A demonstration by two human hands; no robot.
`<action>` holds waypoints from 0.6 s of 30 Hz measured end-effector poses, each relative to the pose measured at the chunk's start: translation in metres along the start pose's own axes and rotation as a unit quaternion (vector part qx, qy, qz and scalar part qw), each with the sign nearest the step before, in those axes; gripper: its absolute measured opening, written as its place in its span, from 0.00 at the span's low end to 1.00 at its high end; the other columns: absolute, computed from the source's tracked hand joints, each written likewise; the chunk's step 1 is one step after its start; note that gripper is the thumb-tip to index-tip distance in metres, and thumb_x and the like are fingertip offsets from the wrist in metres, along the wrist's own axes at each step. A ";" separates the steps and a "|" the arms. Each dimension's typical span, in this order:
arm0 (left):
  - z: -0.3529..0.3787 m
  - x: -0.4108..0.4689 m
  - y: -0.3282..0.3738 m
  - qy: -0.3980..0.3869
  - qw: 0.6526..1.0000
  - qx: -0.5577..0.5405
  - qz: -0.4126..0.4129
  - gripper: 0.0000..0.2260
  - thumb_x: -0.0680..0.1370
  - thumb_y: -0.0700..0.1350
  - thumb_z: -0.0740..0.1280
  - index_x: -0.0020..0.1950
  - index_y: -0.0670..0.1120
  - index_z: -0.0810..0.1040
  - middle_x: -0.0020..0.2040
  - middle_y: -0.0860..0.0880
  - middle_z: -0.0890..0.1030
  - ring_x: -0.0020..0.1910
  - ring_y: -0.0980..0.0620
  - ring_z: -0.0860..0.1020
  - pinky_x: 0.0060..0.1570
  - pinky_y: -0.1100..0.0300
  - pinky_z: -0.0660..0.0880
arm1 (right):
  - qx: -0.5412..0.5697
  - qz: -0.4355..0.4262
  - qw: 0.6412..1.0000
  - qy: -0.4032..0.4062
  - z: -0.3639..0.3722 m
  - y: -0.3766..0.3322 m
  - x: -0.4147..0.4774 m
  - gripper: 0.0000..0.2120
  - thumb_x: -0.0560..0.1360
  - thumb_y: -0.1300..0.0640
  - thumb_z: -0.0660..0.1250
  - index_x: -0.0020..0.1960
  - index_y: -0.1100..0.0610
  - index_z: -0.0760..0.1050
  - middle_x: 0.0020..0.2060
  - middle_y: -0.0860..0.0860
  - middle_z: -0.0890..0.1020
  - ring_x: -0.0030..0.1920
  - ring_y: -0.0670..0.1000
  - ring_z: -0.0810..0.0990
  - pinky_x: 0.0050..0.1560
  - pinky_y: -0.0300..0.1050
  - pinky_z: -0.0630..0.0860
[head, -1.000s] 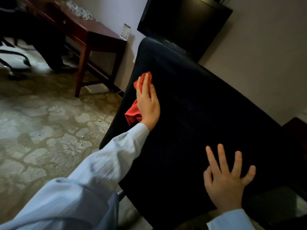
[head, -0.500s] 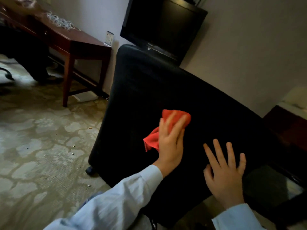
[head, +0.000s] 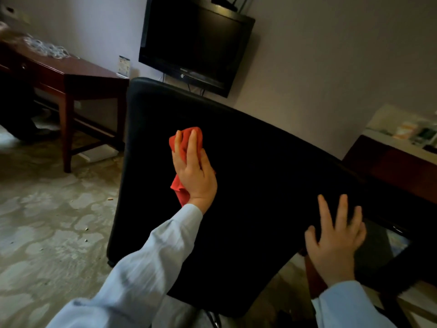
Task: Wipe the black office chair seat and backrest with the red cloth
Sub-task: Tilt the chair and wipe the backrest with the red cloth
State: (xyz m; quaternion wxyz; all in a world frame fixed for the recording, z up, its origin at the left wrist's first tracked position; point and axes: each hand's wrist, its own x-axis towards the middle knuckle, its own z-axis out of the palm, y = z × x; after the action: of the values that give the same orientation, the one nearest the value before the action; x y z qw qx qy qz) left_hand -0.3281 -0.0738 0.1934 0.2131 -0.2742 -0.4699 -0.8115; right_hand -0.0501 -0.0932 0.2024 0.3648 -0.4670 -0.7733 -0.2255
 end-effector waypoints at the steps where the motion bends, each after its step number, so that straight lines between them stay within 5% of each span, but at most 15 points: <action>1: 0.000 0.002 -0.003 0.003 1.000 0.007 0.013 0.16 0.80 0.43 0.57 0.68 0.51 0.66 0.70 0.46 0.63 0.71 0.60 0.56 0.71 0.54 0.59 | 0.010 -0.013 1.000 -0.009 -0.001 0.001 -0.002 0.28 0.74 0.50 0.53 0.73 0.50 0.56 0.73 0.60 0.57 0.70 0.71 0.55 0.65 0.72 0.56; 8: -0.013 0.038 -0.022 -0.015 1.000 -0.011 -0.007 0.16 0.81 0.44 0.56 0.68 0.42 0.70 0.69 0.39 0.67 0.71 0.49 0.62 0.70 0.63 0.58 | 0.020 -0.117 0.991 -0.065 -0.007 -0.013 0.001 0.34 0.72 0.52 0.53 0.75 0.41 0.45 0.72 0.56 0.56 0.64 0.78 0.61 0.58 0.72 0.64; 13: -0.022 0.056 -0.025 -0.030 0.996 -0.035 -0.081 0.17 0.81 0.42 0.56 0.69 0.43 0.69 0.69 0.47 0.66 0.71 0.50 0.64 0.70 0.62 0.60 | -0.009 -0.163 0.985 -0.053 0.005 -0.049 0.000 0.33 0.70 0.55 0.59 0.73 0.49 0.53 0.73 0.59 0.55 0.61 0.78 0.60 0.50 0.71 0.71; 16: -0.026 0.033 -0.018 -0.055 0.991 -0.055 -0.112 0.17 0.81 0.39 0.56 0.69 0.43 0.69 0.70 0.47 0.67 0.70 0.57 0.64 0.70 0.64 0.60 | 0.013 -0.182 0.983 -0.025 0.004 -0.074 -0.004 0.33 0.69 0.56 0.58 0.73 0.50 0.53 0.77 0.53 0.44 0.60 0.82 0.63 0.51 0.66 0.71; 18: -0.031 0.013 -0.012 -0.070 0.986 -0.067 -0.134 0.17 0.81 0.38 0.57 0.69 0.43 0.69 0.69 0.51 0.67 0.68 0.67 0.62 0.69 0.68 0.58 | 0.023 -0.204 0.979 -0.001 0.006 -0.084 -0.006 0.34 0.70 0.55 0.55 0.75 0.47 0.50 0.76 0.47 0.40 0.64 0.79 0.57 0.57 0.63 0.61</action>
State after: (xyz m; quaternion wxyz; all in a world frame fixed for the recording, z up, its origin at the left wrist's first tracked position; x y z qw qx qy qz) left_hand -0.3526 -0.0965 0.1820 0.0500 -0.2790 -0.4604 -0.8412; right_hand -0.1246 -0.1315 0.1934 0.3212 -0.2909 -0.8577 -0.2768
